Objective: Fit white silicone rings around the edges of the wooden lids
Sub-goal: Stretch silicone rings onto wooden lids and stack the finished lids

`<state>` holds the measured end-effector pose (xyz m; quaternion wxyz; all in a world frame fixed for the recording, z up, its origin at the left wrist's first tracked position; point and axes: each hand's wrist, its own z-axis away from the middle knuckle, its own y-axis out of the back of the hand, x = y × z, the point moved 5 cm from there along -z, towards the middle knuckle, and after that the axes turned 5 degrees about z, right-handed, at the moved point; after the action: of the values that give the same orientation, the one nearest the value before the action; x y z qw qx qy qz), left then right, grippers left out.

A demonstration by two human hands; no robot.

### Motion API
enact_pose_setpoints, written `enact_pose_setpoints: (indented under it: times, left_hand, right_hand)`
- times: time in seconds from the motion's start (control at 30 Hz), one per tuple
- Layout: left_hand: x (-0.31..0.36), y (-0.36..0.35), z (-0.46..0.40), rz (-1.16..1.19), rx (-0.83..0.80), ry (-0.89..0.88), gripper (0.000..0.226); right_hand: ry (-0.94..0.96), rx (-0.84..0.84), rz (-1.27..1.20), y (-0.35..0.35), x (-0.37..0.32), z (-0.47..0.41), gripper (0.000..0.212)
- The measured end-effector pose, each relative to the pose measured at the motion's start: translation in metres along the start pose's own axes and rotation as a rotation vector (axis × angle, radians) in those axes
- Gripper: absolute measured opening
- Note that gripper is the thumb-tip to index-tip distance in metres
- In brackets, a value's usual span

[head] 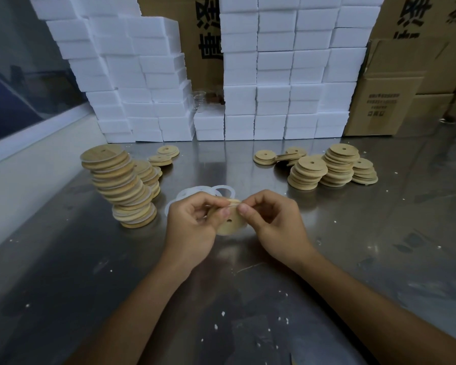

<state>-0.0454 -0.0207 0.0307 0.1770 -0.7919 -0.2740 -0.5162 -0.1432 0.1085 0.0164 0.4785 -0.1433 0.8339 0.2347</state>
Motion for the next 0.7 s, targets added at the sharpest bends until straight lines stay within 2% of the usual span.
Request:
enact_pose_setpoints:
  times: [0.17,0.43,0.57,0.7]
  left_hand:
    - [-0.0022,-0.0022,0.0005,0.015,-0.026,0.040,0.028]
    - [-0.0052,0.0025,-0.0002,0.092,-0.002,0.073,0.025]
    - [-0.0092,0.0060,-0.0015,0.199,0.080,0.158,0.018]
    - [-0.0088,0.0041,-0.0014,0.233,0.070,0.232,0.015]
  right_hand:
    - [-0.086,-0.032,-0.155,0.0009,0.0056,-0.0022,0.006]
    - [-0.107,-0.069,-0.201,-0.0017,0.0035,-0.0008,0.010]
    - [-0.116,-0.107,-0.194,-0.0049,0.0022,-0.0002,0.006]
    - [-0.090,-0.065,-0.181,-0.0011,0.0004,0.0002,0.005]
